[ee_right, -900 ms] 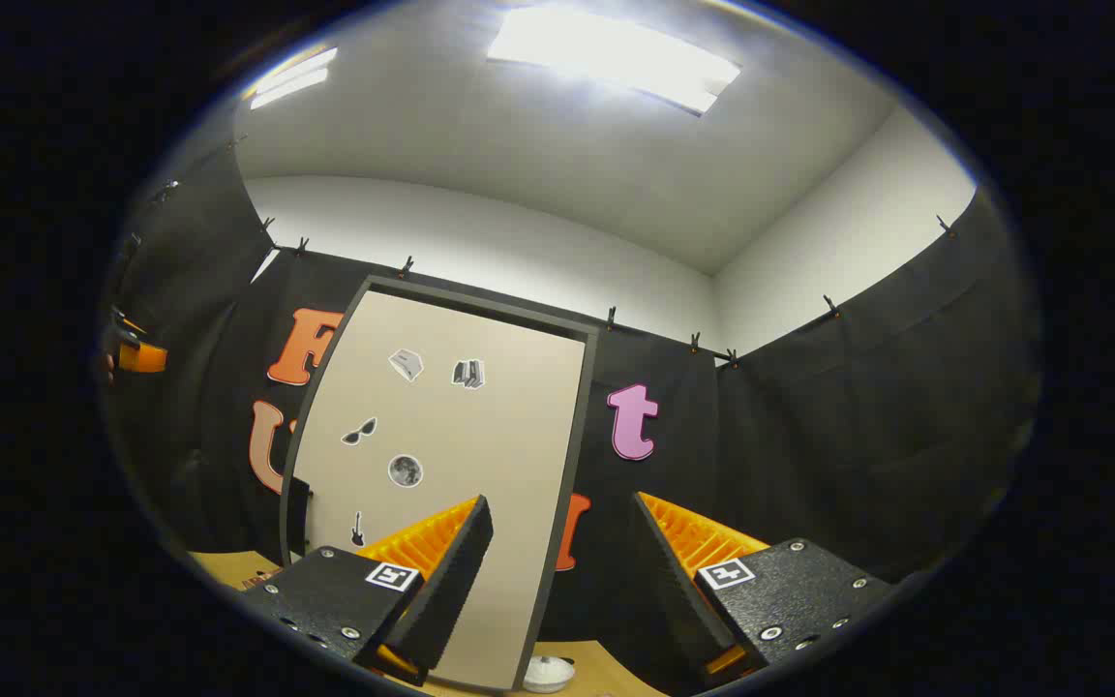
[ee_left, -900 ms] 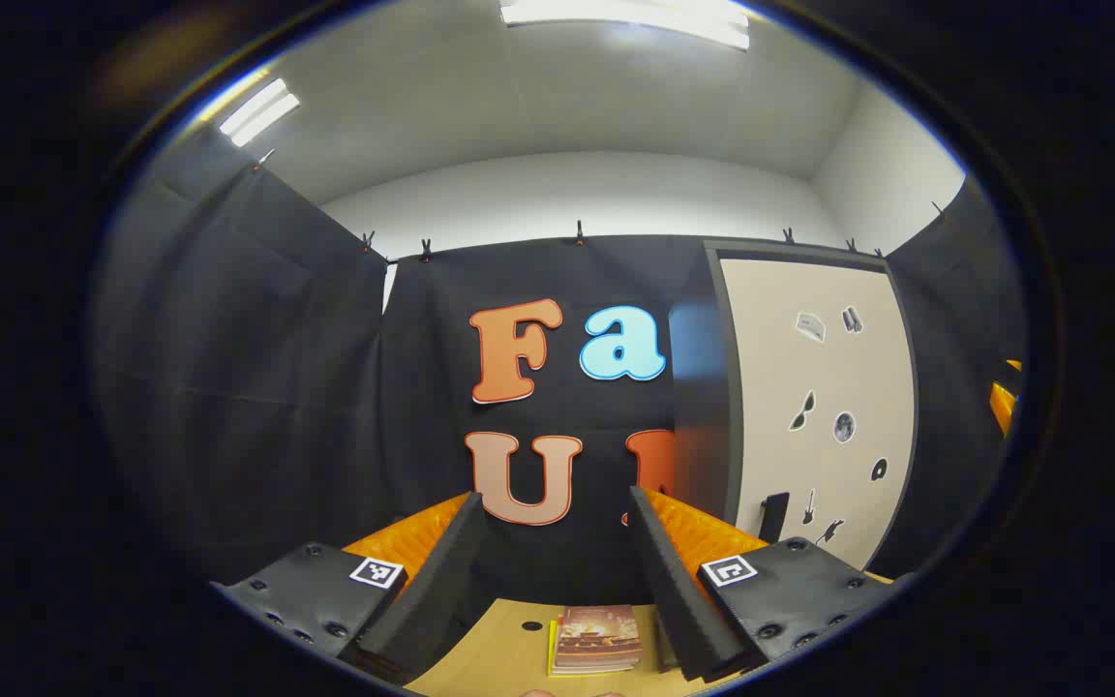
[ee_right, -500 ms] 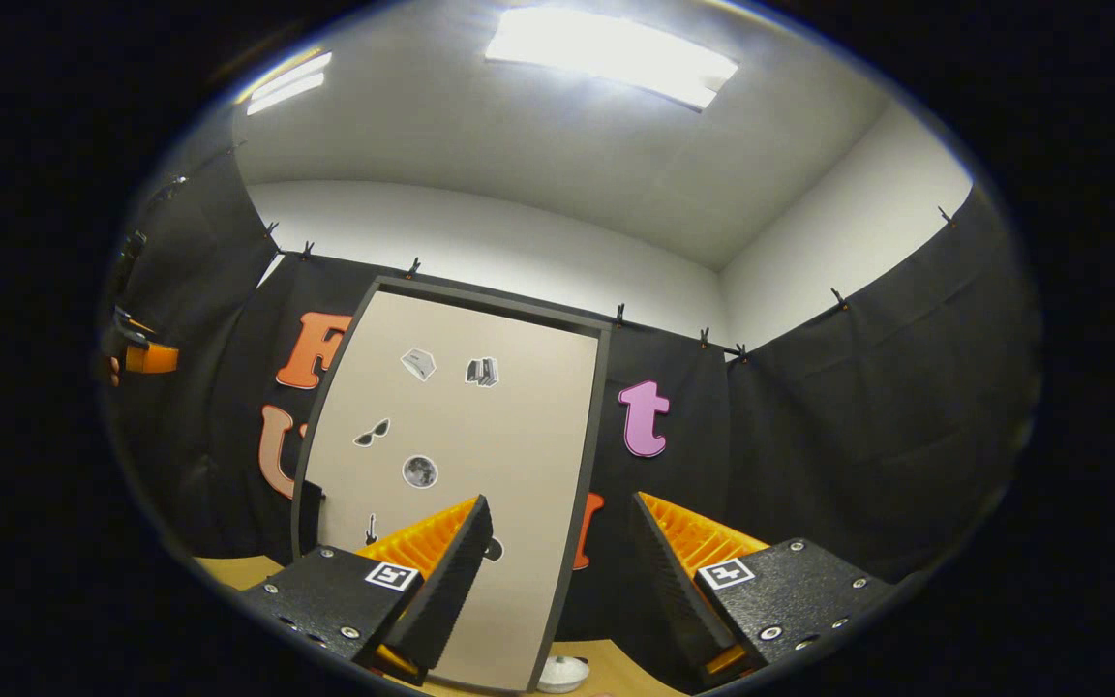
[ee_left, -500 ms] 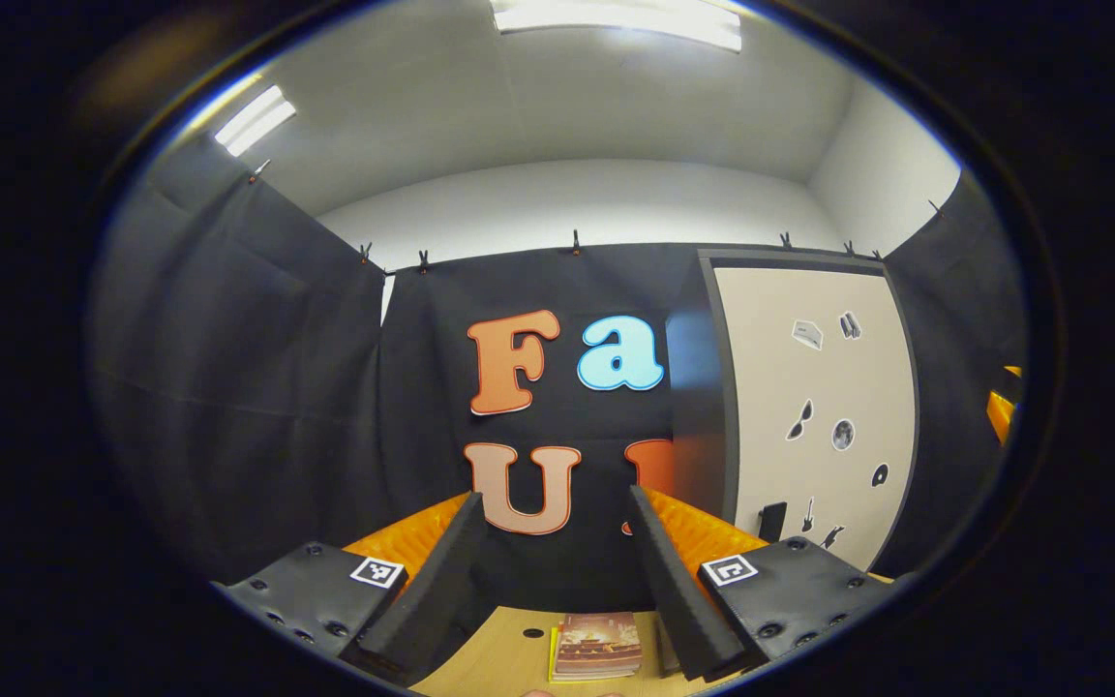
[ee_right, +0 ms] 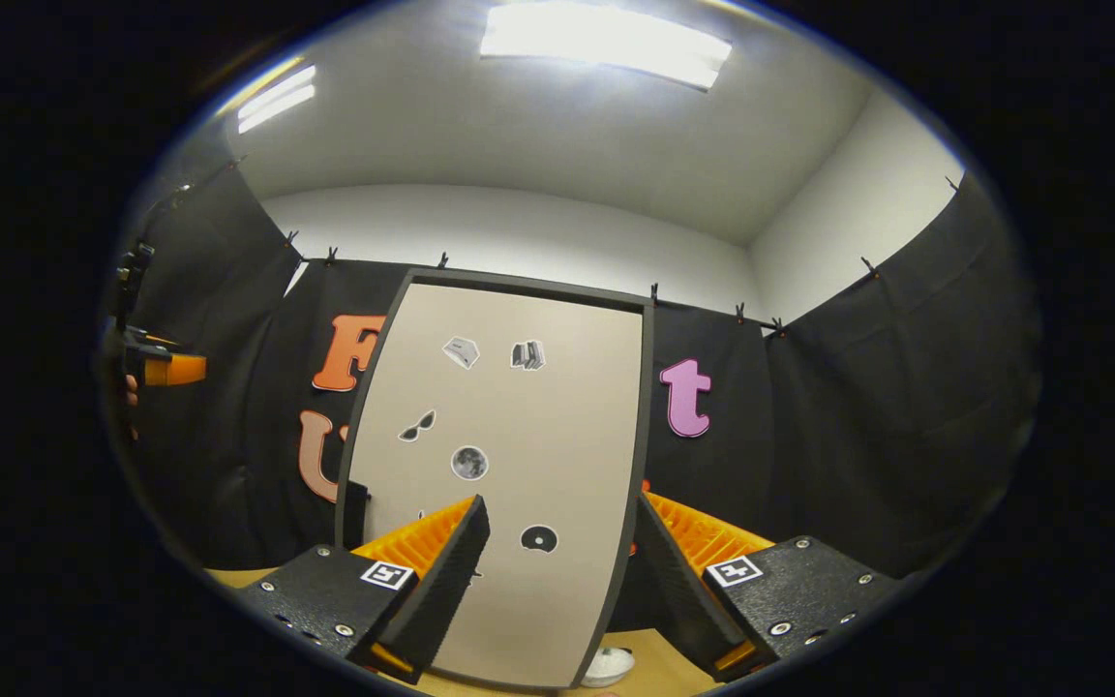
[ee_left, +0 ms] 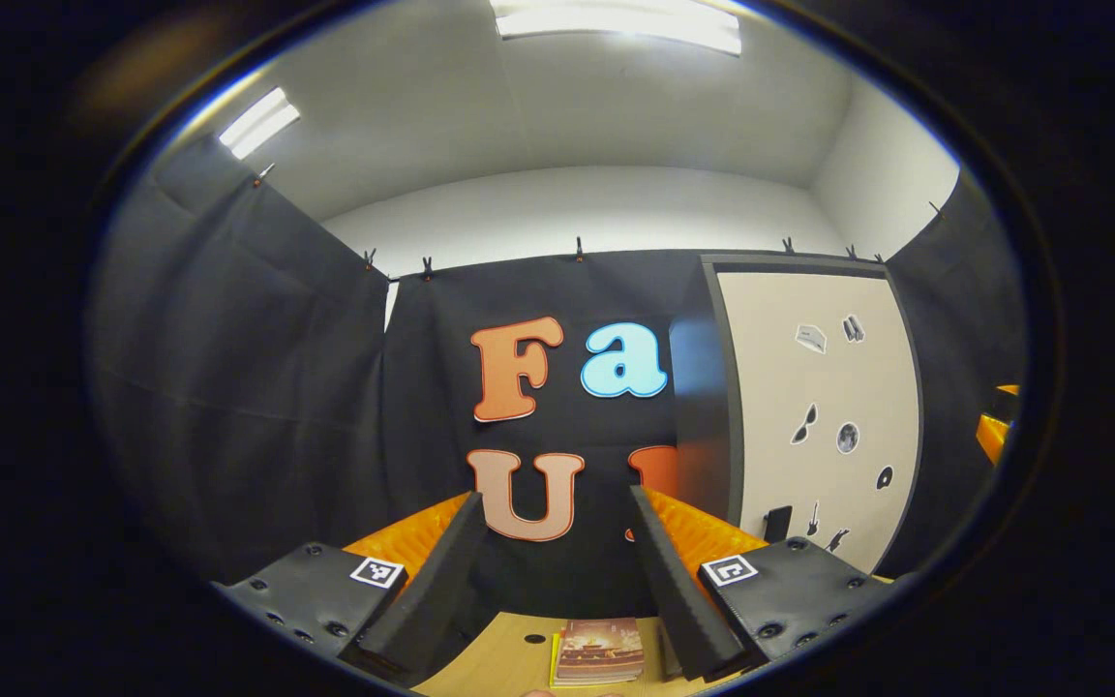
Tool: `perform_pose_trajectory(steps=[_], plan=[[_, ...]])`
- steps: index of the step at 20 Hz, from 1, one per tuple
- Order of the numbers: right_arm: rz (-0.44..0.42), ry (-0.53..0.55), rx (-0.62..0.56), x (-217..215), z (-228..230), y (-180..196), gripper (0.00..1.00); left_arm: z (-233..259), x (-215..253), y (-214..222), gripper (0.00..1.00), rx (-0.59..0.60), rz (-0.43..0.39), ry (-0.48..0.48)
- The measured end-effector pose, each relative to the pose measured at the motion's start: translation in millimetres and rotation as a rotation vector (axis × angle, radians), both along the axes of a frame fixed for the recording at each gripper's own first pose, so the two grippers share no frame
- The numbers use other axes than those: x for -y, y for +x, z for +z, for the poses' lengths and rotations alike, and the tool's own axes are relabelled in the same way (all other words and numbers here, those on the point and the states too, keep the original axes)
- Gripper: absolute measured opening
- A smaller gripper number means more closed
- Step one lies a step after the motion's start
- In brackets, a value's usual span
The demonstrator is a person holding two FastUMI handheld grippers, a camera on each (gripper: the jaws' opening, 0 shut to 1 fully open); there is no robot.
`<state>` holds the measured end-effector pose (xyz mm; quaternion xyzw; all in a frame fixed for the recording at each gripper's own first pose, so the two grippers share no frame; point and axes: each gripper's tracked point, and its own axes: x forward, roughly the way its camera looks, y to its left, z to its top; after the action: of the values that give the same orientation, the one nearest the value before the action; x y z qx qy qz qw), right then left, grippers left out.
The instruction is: Open the cabinet door with the right hand, grasp the bottle in the cabinet with the left hand and place it on the coaster, then close the cabinet door with the right hand.
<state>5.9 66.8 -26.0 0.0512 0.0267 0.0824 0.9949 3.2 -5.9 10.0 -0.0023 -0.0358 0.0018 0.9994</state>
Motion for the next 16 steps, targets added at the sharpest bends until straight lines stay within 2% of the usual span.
perform_pose_trajectory(steps=[3, 7, 9, 13, 16], plan=[[0.091, 0.063, -0.016, -36.2, -11.2, 8.0, 0.94, -5.6, 0.3, 1.5, 0.96, -0.003, -0.005, -0.016], [0.18, 0.106, -0.102, -91.0, -37.4, 24.5, 0.94, -11.0, -5.0, -0.9, 1.0, -0.003, -0.006, -0.007], [0.213, 0.12, -0.115, -116.5, -41.1, 31.1, 0.94, -16.2, -16.3, -10.7, 1.0, -0.009, 0.01, 0.005], [0.288, 0.148, -0.164, -172.2, -56.6, 41.4, 0.94, -29.0, -42.5, -11.0, 0.92, -0.027, 0.051, 0.003], [0.333, 0.17, -0.196, -213.0, -74.0, 53.6, 0.92, -40.4, -61.0, -11.9, 0.92, -0.045, 0.084, 0.0]])
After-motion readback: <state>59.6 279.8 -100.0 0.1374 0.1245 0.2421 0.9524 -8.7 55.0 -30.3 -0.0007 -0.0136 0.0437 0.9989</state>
